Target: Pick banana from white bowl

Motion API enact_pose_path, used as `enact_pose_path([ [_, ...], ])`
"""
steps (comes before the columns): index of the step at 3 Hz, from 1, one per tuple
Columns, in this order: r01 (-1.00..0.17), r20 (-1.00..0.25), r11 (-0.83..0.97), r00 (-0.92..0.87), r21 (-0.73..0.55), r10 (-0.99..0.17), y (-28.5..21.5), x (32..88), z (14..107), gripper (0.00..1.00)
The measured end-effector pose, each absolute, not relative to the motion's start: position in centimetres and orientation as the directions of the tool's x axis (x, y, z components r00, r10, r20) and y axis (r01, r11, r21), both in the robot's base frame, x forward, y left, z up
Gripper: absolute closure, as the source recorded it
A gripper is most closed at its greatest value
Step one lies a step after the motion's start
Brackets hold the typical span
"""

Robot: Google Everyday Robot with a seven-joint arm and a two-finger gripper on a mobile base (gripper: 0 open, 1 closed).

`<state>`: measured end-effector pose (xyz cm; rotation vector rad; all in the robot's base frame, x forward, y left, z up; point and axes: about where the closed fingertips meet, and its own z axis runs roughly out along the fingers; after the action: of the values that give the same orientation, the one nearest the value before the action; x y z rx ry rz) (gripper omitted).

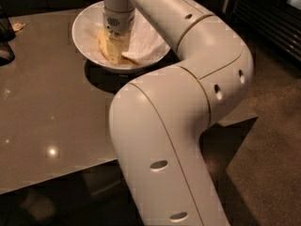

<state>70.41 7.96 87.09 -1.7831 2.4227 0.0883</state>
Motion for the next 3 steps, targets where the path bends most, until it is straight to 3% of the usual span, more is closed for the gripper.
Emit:
enact_pose_path([
  [1,-0.954,-0.131,0.300,-0.294,-0.028,-0.947,8.0,70.7,86.5,0.44],
  [2,-0.955,-0.138,0.294,-0.287,-0.029,-0.948,7.7,70.7,86.5,0.61],
  [3,-0.955,-0.154,0.295,-0.287,-0.035,-0.945,6.6,70.4,86.8,0.85],
])
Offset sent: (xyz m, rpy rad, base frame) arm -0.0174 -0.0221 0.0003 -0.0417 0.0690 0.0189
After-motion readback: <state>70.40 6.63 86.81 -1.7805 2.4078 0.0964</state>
